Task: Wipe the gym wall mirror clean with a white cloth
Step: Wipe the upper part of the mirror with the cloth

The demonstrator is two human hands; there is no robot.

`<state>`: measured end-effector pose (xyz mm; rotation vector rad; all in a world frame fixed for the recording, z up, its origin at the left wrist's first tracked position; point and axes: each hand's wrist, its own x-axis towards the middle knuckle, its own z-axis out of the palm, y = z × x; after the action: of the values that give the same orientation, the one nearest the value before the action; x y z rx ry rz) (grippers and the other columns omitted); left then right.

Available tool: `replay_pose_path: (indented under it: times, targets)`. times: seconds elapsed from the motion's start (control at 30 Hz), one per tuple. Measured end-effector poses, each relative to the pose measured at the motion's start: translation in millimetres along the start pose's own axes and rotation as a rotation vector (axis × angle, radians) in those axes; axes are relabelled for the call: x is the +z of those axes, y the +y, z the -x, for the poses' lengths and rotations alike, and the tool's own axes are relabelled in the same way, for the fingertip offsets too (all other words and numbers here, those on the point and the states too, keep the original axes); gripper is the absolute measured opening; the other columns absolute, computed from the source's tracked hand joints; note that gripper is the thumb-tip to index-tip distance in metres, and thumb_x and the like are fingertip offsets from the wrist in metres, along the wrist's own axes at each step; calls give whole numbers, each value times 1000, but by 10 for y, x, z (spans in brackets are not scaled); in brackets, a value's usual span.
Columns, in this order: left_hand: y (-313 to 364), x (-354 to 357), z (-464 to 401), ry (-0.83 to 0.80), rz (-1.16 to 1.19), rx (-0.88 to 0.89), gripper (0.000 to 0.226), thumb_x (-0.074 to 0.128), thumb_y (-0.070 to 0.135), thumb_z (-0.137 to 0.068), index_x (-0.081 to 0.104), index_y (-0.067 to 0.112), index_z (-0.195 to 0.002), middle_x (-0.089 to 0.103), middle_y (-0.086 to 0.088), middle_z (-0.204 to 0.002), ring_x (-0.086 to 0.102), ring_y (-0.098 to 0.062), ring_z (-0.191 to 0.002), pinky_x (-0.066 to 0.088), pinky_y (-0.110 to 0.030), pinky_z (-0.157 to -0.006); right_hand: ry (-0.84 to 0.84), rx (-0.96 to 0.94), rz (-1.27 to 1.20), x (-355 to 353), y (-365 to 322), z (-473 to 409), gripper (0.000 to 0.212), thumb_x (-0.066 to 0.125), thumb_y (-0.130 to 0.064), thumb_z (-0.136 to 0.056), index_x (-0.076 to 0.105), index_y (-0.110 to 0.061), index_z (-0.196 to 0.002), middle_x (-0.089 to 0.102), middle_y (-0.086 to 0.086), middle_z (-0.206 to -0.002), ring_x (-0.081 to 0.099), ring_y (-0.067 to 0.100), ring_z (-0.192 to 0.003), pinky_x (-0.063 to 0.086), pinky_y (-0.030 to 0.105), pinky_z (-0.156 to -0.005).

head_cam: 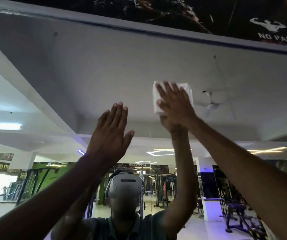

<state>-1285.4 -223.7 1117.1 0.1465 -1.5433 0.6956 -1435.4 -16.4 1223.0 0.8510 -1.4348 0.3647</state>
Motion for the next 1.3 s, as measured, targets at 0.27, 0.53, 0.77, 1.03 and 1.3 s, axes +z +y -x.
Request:
replay_pose_path:
  times: [0.27, 0.53, 0.77, 1.03, 1.3]
  targets:
    - [-19, 48, 18, 28, 18, 5, 76, 14, 52, -108, 16, 3, -166, 11, -18, -174, 9, -29, -163, 8, -44, -131, 61, 72, -74, 163, -645, 423, 72, 7, -55, -105, 5, -26, -170, 5, 1, -178, 1, 27, -164, 1, 49, -132]
    - [-19, 42, 42, 57, 5, 24, 75, 17, 49, -109, 25, -2, -163, 19, -23, -171, 18, -34, -161, 15, -48, -129, -30, 153, -30, 21, 605, 1431, 76, 26, -52, -98, 4, -34, -168, 6, 1, -177, 0, 22, -163, 4, 47, -131]
    - [-27, 11, 33, 56, -52, 34, 73, 22, 46, -108, 28, -5, -161, 22, -27, -169, 21, -38, -159, 15, -49, -125, 51, 357, 7, 97, 220, 980, 84, 19, -56, -94, 20, -16, -169, 24, 20, -172, 28, 46, -155, 28, 58, -120]
    - [20, -21, 37, 68, -67, 32, 69, 29, 42, -108, 30, -2, -161, 25, -26, -169, 23, -38, -159, 21, -50, -125, 32, -8, -20, 158, 453, 1438, 76, 31, -47, -99, 10, -27, -169, 11, 5, -177, 9, 32, -163, 12, 56, -130]
    - [445, -5, 163, 15, -40, -30, 73, 20, 47, -108, 21, 1, -165, 15, -20, -173, 12, -32, -163, 17, -49, -127, 126, 482, -14, 76, 493, 1429, 80, 17, -55, -98, 15, -19, -169, 20, 16, -174, 22, 43, -158, 19, 60, -126]
